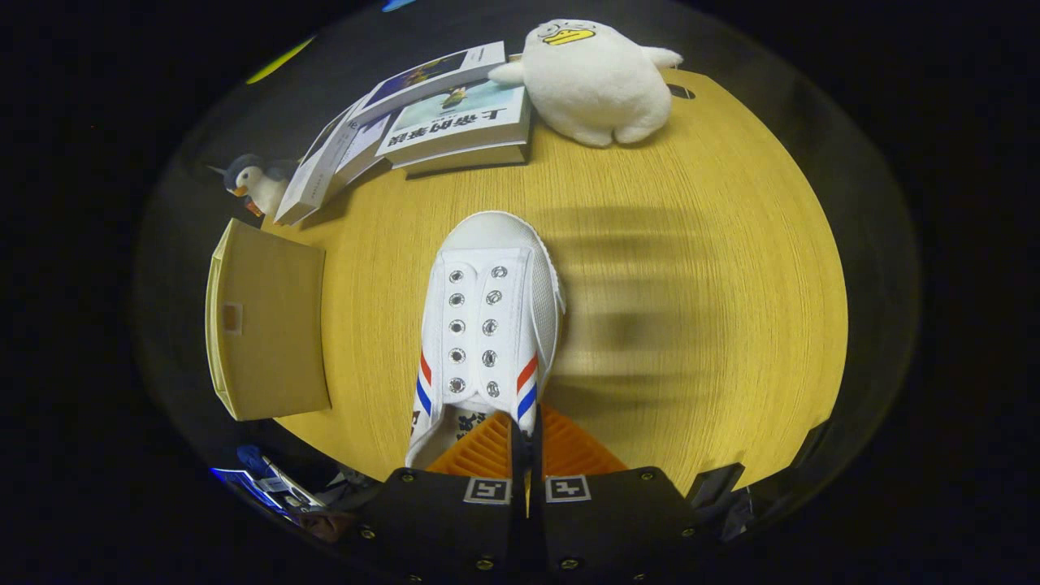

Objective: Open the storage box then place both shoes into the box .Put the left shoe in first, then the right shoe, with the right side of both shoes facing outward in a uniform manner.

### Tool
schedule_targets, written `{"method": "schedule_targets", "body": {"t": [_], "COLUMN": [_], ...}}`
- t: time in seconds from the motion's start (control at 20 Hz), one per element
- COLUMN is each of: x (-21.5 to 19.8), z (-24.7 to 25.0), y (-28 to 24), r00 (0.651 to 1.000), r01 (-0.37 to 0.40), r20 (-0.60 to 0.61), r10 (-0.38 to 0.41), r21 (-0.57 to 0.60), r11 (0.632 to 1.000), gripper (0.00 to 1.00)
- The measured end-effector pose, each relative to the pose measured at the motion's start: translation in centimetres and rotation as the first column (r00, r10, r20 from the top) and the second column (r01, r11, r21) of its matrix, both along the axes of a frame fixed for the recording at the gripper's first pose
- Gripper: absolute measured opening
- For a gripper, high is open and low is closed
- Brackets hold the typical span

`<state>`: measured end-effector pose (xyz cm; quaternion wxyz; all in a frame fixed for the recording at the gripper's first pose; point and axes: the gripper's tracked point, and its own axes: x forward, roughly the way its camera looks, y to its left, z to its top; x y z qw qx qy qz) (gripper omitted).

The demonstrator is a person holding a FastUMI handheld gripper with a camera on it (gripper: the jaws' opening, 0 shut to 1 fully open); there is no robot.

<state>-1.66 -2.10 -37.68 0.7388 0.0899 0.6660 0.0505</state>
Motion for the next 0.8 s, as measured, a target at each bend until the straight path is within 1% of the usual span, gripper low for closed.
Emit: {"method": "schedule_targets", "body": {"t": [0.2,0.45,0.8], "x": [0.4,1.1,1.8], "z": [2.8,6.2,10.8], "y": [1.5,4.3,7.9], "r00": [0.999,0.997,0.985], "r01": [-0.023,-0.050,-0.138], "r20": [0.023,0.053,0.105], "r10": [0.023,0.048,0.134], "r21": [0.007,0.042,0.034], "r11": [1.000,0.998,0.990], "gripper": [0.01,0.01,0.01]}}
